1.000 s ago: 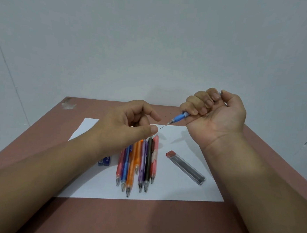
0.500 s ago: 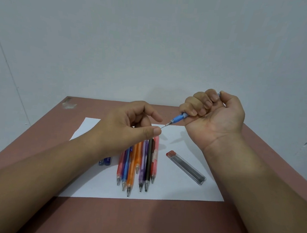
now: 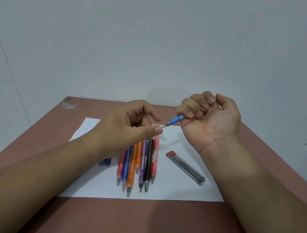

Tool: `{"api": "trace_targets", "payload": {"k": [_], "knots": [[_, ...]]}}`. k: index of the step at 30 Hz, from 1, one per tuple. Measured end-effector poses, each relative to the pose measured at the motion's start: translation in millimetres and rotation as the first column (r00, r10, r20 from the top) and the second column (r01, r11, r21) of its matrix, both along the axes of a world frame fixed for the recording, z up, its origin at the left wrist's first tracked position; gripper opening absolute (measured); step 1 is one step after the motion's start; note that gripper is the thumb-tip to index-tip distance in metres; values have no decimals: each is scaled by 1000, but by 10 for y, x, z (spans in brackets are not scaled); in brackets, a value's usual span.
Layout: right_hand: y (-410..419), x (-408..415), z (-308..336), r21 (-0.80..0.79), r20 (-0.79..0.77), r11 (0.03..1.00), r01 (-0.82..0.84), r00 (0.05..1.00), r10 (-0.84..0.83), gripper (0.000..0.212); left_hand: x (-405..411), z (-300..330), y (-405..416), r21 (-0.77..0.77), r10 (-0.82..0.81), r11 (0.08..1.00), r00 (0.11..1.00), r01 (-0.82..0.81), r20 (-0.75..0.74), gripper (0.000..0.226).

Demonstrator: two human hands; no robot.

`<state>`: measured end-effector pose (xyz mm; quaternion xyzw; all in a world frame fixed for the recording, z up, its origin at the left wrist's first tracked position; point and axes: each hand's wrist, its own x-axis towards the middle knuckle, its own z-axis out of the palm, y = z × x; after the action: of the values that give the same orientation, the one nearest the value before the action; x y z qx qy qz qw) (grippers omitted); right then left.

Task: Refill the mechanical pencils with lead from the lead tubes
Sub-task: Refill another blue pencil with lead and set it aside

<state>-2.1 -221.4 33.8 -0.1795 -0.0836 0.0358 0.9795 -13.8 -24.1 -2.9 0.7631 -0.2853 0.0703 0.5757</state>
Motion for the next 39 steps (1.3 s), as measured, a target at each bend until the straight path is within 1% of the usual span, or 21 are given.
{"api": "trace_targets", "payload": {"k": [7, 11, 14, 16, 19, 23, 26, 28, 30, 33, 35, 36, 37, 39], "knots": [[18, -8, -16, 17, 2, 1000, -11, 1000, 11, 37, -28, 25, -7, -25, -10, 1000, 1000, 10, -4, 24], [37, -20, -15, 19, -2, 1000, -8, 1000, 8, 37, -44, 35, -14, -15, 1, 1000, 1000, -1, 5, 25], [57, -19, -11, 0, 24, 1000, -11, 1000, 11, 39, -39, 33, -10, -24, 11, 1000, 1000, -10, 12, 26], [76, -10, -4, -40, 54, 999, -7, 999, 9, 40, -36, 36, -12, -29, 22, 999, 1000, -21, 21, 23], [144, -13, -6, -137, 66, 990, -19, 997, 28, 31, -11, 35, -9, -40, 55, 998, 998, -54, 21, 20], [218, -32, -49, -378, 39, 926, 20, 999, -6, 26, 40, 4, 25, 25, 122, 992, 991, -124, 60, 17], [204, -44, -57, -540, 39, 838, 86, 996, -77, 24, 31, 4, 55, 165, 169, 970, 982, -181, 83, 18], [179, -51, -45, -658, 59, 739, 145, 988, -141, 24, -4, 17, 55, 278, 167, 941, 980, -191, 108, 21], [138, -60, -4, -759, 82, 624, 185, 978, -190, 20, -43, 36, 41, 327, 148, 926, 977, -191, 153, 24], [41, -102, 102, -850, 111, 485, 207, 969, -219, 19, -133, 117, -41, 342, 121, 922, 973, -183, 194, 22], [-71, -161, 165, -875, 155, 420, 241, 961, -227, 16, -211, 204, -140, 395, 103, 900, 969, -186, 223, 26], [-149, -196, 187, -891, 185, 369, 265, 954, -237, 16, -246, 246, -202, 435, 83, 882, 969, -180, 233, 27], [-237, -246, 205, -914, 216, 289, 286, 943, -252, 16, -278, 278, -271, 476, 53, 864, 970, -164, 238, 29], [-449, -369, 235, -946, 273, 93, 311, 919, -285, 17, -334, 316, -417, 548, -22, 828, 970, -118, 243, 38]]}}
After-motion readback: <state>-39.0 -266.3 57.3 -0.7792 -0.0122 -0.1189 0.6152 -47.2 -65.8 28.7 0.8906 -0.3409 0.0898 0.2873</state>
